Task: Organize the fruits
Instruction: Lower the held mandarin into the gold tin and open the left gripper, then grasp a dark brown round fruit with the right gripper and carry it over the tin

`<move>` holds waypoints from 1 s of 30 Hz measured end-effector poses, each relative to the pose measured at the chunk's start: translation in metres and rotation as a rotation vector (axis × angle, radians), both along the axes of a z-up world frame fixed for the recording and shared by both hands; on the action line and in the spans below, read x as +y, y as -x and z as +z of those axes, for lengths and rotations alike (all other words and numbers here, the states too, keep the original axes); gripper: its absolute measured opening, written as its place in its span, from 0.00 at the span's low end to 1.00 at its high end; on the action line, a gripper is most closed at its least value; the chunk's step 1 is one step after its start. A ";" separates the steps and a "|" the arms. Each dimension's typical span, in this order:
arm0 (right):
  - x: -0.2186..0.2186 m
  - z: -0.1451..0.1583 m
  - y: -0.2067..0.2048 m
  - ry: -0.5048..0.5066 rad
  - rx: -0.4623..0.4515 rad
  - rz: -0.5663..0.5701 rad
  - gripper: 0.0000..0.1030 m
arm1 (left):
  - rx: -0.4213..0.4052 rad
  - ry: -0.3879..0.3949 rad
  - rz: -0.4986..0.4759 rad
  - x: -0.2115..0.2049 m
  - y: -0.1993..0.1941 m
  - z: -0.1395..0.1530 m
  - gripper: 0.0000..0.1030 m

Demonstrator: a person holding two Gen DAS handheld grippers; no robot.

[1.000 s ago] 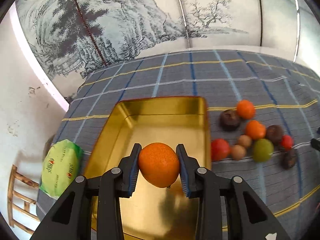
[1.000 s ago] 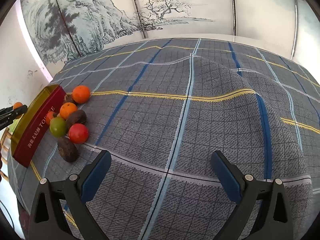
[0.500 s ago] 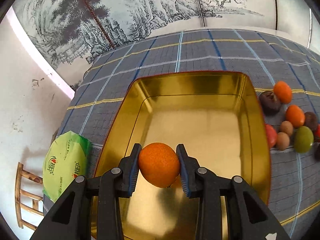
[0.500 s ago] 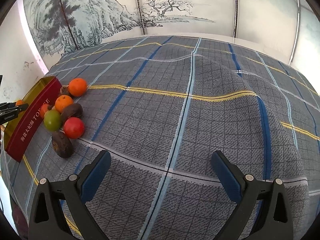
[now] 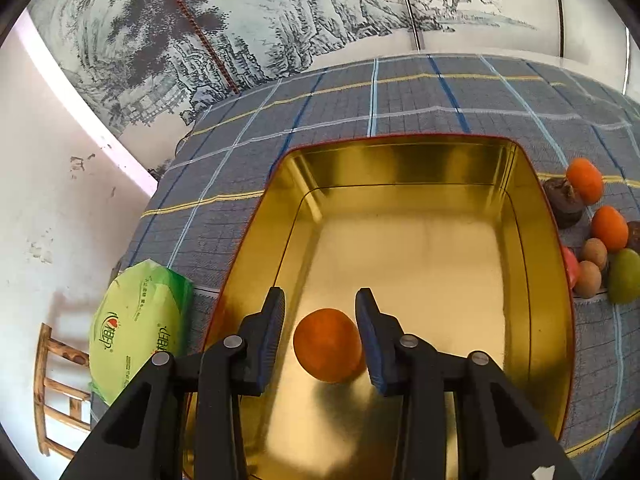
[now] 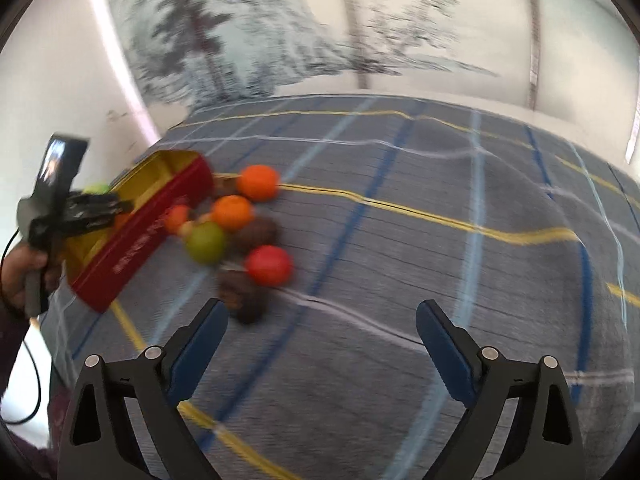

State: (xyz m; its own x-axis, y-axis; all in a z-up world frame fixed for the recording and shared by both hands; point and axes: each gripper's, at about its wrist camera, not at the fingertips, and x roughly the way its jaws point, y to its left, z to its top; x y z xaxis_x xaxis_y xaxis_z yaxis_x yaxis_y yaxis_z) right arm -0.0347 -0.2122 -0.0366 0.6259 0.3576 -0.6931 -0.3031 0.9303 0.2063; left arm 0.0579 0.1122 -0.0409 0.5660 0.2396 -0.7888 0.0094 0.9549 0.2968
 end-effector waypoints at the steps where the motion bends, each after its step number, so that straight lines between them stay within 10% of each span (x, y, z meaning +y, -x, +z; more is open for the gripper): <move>1: 0.007 0.001 0.000 0.006 -0.002 0.024 0.83 | -0.011 0.017 0.002 0.002 0.002 0.003 0.37; 16: 0.052 -0.017 -0.021 -0.006 0.096 0.078 0.48 | -0.267 0.348 0.005 -0.001 0.099 0.069 0.89; 30: 0.079 0.043 -0.010 -0.103 0.023 0.205 0.36 | -0.270 0.306 0.050 0.016 0.148 0.056 0.96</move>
